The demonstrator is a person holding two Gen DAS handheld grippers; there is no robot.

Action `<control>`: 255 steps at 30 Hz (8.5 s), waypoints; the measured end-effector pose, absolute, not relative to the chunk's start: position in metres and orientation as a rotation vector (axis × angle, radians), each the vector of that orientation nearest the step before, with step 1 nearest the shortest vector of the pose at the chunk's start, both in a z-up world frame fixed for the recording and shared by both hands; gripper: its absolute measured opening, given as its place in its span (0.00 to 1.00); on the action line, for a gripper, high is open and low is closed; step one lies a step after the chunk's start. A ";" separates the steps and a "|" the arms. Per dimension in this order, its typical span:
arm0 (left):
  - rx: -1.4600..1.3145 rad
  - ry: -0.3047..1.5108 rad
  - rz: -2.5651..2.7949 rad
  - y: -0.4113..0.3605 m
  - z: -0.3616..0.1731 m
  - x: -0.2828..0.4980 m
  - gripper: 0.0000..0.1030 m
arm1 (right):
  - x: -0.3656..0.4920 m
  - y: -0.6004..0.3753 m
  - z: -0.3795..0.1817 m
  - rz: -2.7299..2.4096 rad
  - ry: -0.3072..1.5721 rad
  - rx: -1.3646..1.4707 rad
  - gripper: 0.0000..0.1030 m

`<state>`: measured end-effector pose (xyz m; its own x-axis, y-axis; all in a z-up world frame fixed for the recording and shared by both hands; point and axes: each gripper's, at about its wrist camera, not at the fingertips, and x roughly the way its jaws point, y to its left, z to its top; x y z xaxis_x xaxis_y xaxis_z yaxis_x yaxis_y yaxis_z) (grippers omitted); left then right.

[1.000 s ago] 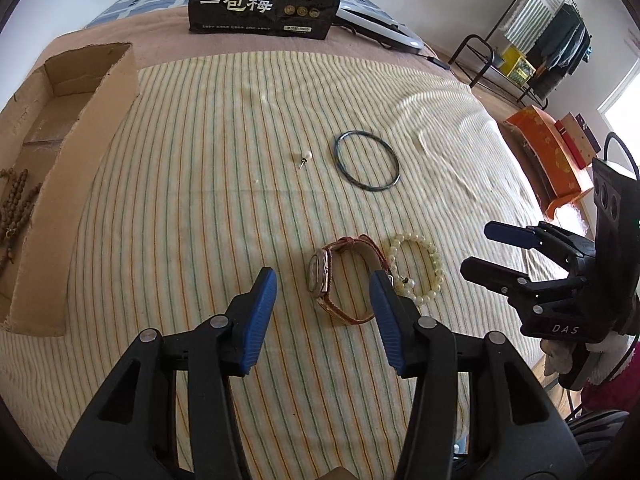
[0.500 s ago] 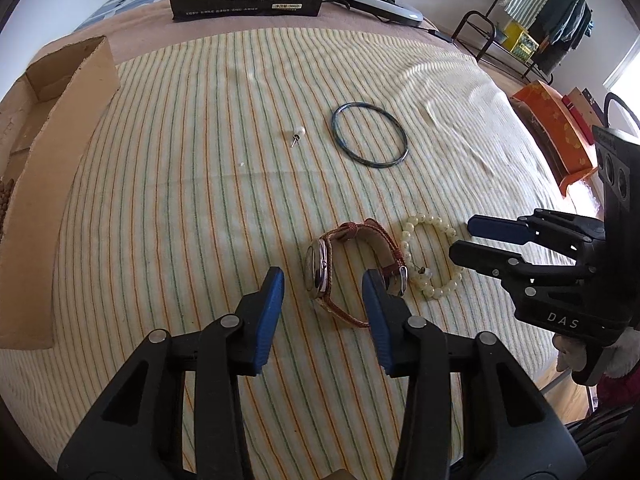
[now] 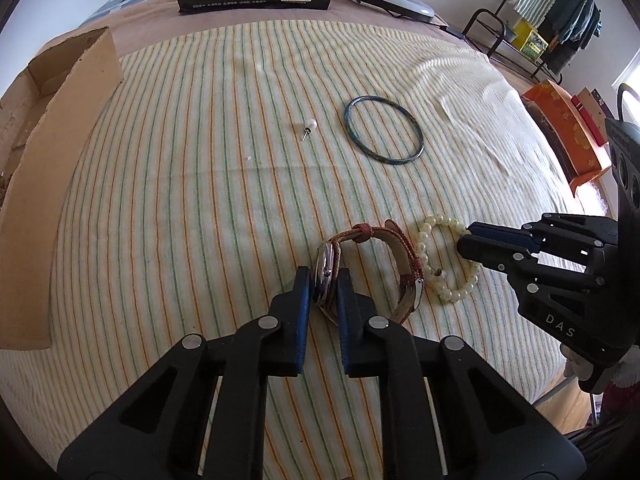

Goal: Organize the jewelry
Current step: 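Close left tool on the watch while right tool grasps the cream bead bracelet, then carry the watch with left tool while right tool carries the bracelet to the box, then open right tool to drop the bracelet while left tool releases the watch into the box, then move left tool to a small pearl stud while right tool approaches another pearl stud, then close left tool on its pearl stud while right tool grasps the other pearl stud, then carry the pearl studs over the box with both tools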

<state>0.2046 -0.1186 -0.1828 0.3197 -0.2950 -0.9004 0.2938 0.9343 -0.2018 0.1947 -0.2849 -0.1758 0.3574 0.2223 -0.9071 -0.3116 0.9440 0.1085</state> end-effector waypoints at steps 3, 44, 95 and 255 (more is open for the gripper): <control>-0.002 1.179 -0.381 -0.119 -0.182 0.205 0.10 | 0.194 -0.286 -0.175 0.345 1.151 -0.084 0.06; -0.042 1.016 -0.290 -0.053 -0.114 0.189 0.10 | 0.189 -0.245 -0.080 0.427 0.944 -0.068 0.05; -0.080 0.969 0.047 0.137 -0.109 0.206 0.10 | 0.293 -0.041 -0.050 0.638 0.857 -0.102 0.05; 0.061 0.905 -0.368 -0.105 -0.138 0.268 0.06 | 0.165 -0.280 -0.141 0.435 0.872 -0.085 0.06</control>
<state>0.2676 -0.1054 -0.1378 0.5598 -0.2865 -0.7776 0.3376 0.9358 -0.1017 0.1646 -0.2801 -0.1405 0.5621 0.3348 -0.7563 -0.4034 0.9093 0.1027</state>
